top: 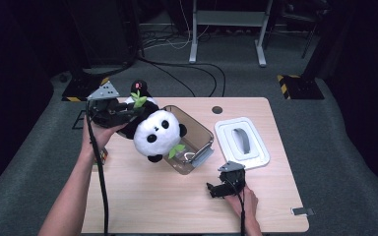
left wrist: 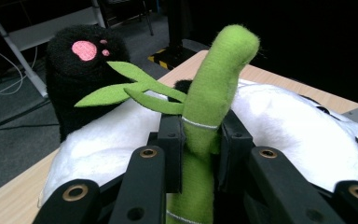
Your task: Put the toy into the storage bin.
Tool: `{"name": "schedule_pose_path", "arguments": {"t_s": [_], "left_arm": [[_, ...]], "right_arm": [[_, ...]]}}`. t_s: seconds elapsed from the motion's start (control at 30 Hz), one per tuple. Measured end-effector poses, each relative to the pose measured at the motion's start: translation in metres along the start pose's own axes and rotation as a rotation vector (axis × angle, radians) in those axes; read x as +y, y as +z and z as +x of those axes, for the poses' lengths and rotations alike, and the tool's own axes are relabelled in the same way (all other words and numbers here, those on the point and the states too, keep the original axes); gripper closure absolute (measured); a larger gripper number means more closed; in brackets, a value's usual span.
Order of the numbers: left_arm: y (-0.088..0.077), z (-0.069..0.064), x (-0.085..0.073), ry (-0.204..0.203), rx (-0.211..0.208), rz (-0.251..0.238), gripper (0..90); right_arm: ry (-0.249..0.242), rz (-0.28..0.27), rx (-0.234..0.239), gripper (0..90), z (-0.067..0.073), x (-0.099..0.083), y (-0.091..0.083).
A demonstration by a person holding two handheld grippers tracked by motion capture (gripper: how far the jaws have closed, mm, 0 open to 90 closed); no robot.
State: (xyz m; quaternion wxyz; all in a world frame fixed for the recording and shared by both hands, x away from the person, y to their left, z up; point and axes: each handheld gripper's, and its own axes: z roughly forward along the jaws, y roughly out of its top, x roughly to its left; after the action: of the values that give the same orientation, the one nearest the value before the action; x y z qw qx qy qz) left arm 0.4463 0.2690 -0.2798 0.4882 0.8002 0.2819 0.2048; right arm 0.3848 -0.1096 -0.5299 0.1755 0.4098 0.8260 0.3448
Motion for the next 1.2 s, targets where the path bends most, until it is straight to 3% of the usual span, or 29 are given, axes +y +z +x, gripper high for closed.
{"name": "schedule_pose_path", "arguments": {"t_s": [0.4, 0.8, 1.2], "left_arm": [[0.031, 0.003, 0.014, 0.009, -0.028, 0.001, 74.9], [0.060, 0.003, 0.016, -0.003, -0.058, 0.013, 74.9], [0.102, -0.002, 0.003, -0.070, -0.092, 0.057, 74.8]], "right_arm": [[0.004, -0.001, -0.002, 0.0, 0.000, 0.000, 0.000], [0.009, -0.001, -0.002, 0.0, 0.000, 0.000, 0.000], [0.009, -0.002, -0.004, 0.0, 0.000, 0.000, 0.000]]}}
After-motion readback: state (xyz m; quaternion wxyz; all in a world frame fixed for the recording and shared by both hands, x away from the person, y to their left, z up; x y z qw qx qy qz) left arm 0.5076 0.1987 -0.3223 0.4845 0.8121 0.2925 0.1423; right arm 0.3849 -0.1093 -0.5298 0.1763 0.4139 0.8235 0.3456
